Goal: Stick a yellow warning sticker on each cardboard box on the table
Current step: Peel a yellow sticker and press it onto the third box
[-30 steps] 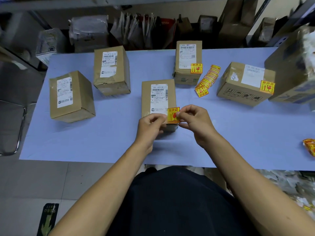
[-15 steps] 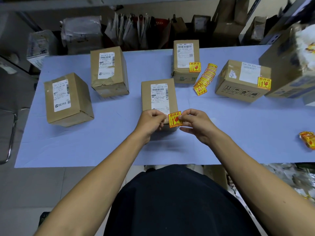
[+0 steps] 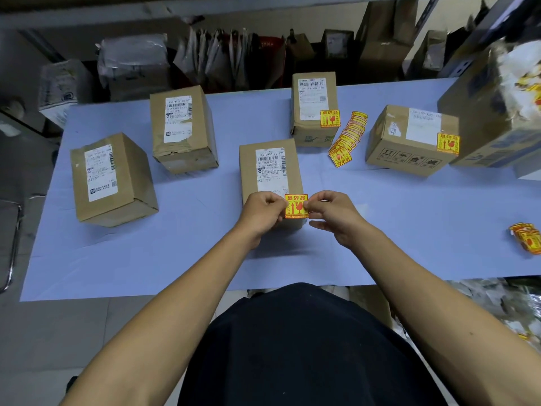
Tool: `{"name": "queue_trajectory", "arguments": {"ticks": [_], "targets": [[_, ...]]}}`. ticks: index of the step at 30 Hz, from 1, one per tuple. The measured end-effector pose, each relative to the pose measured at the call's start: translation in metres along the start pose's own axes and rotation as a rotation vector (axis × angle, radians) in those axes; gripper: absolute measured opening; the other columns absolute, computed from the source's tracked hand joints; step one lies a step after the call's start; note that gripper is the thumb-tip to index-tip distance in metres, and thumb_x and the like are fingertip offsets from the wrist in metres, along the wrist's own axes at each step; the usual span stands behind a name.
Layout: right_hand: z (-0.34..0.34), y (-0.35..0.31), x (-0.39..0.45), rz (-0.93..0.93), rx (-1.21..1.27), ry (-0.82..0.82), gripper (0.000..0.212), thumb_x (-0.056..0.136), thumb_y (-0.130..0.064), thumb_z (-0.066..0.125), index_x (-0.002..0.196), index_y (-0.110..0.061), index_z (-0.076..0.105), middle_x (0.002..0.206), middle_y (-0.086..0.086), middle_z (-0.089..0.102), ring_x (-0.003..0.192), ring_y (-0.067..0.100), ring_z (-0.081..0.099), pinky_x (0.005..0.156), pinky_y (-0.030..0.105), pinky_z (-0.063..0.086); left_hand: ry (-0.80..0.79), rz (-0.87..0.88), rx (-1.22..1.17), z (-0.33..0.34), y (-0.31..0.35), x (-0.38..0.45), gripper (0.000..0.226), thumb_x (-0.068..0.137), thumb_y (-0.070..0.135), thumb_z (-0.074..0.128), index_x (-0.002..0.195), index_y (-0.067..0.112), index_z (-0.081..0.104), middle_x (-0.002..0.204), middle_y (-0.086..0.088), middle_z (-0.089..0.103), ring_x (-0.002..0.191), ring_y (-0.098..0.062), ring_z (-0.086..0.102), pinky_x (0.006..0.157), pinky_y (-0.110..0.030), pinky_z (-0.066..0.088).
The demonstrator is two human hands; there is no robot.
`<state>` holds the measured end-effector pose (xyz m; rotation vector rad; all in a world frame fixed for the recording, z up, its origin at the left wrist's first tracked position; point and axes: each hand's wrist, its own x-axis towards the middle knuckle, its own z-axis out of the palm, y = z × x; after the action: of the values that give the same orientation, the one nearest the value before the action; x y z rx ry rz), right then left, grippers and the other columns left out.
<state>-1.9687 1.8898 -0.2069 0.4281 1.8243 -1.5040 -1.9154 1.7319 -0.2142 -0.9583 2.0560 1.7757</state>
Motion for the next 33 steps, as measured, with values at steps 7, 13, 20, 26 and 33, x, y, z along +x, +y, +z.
{"name": "queue_trajectory", "arguments": {"ticks": [7,13,20,26,33], "targets": [[0.01,0.002,0.013,-0.054,-0.102,0.14,0.028,0.085,-0.009,0.076,0.107,-0.014,0.06,0.096,0.012,0.067,0.09,0.022,0.065,0.075,0.034,0.055,0.068,0.093,0.272,0.002,0.003,0.009,0.019,0.087,0.02,0.063,0.069,0.023,0.066,0.075,0.006,0.066,0.071,-0.015,0.061,0.064,-0.026,0.049],[0.008,0.002,0.02,-0.07,-0.14,0.141,0.011,0.082,-0.008,0.077,0.085,-0.011,0.067,0.086,0.012,0.067,0.082,0.023,0.062,0.08,0.043,0.058,0.139,0.149,0.57,0.0,0.009,0.015,0.01,0.083,0.027,0.063,0.075,0.023,0.067,0.082,0.005,0.07,0.084,-0.02,0.064,0.07,-0.031,0.053],[0.011,0.0,0.024,-0.098,-0.243,0.234,0.019,0.077,-0.009,0.08,0.072,-0.01,0.061,0.082,0.016,0.071,0.083,0.037,0.071,0.075,0.051,0.061,0.13,0.175,0.716,0.002,0.012,0.021,0.009,0.079,0.026,0.061,0.07,0.024,0.062,0.082,0.0,0.071,0.081,-0.026,0.063,0.06,-0.026,0.04],[0.011,0.002,0.025,-0.137,-0.353,0.258,0.023,0.077,-0.014,0.083,0.071,-0.011,0.061,0.077,0.01,0.069,0.081,0.031,0.068,0.076,0.053,0.059,0.11,0.187,0.754,0.002,0.009,0.025,0.009,0.077,0.028,0.06,0.069,0.024,0.061,0.08,0.002,0.07,0.08,-0.026,0.061,0.057,-0.025,0.036],[0.011,0.005,0.024,-0.151,-0.364,0.248,0.026,0.08,-0.011,0.08,0.07,-0.012,0.056,0.08,0.015,0.069,0.079,0.033,0.071,0.072,0.052,0.061,0.086,0.193,0.763,0.001,0.006,0.029,0.015,0.078,0.031,0.059,0.065,0.023,0.057,0.076,0.003,0.067,0.077,-0.026,0.061,0.055,-0.026,0.037]]}}
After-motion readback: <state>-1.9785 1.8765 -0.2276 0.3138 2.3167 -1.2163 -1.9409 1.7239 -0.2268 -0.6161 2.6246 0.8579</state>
